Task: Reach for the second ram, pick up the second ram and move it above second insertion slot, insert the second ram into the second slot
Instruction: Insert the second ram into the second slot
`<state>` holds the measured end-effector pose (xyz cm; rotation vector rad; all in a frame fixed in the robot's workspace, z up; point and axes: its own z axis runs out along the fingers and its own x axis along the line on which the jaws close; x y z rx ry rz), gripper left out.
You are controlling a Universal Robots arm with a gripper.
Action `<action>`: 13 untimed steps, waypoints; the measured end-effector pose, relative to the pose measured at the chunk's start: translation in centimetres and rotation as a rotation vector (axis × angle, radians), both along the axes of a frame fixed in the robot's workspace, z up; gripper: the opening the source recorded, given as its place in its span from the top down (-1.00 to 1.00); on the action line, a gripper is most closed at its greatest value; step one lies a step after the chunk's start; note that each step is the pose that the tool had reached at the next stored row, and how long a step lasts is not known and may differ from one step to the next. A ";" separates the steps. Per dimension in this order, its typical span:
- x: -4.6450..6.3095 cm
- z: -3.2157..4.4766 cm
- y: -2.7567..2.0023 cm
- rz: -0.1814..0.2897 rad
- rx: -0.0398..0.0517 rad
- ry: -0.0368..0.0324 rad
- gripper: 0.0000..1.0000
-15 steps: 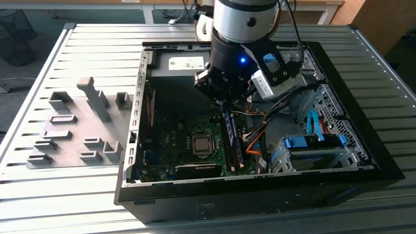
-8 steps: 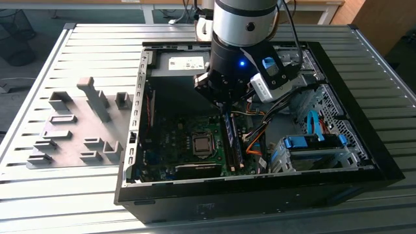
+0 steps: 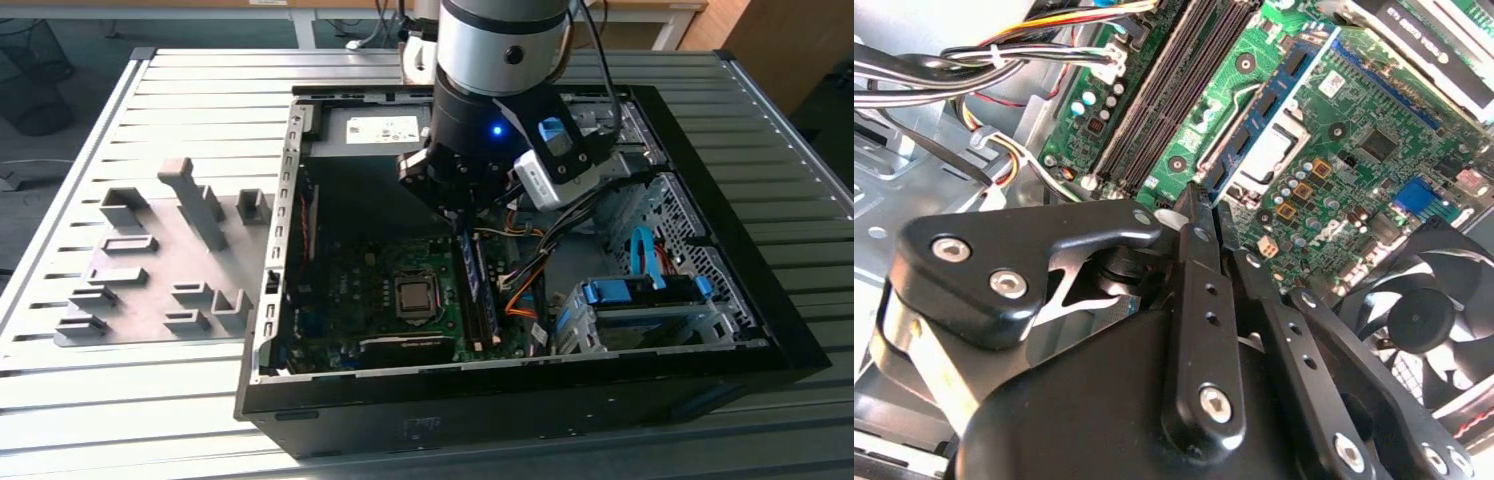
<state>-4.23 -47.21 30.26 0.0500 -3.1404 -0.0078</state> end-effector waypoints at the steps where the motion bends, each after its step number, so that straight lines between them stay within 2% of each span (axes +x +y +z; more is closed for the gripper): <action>1: 0.0 -0.05 0.00 0.000 0.0003 -0.0002 0.73; 10: 0.6 -1.49 0.00 -0.001 -0.0004 -0.0003 0.73; 13: 0.6 -2.02 -0.17 -0.004 -0.0004 -0.0019 0.73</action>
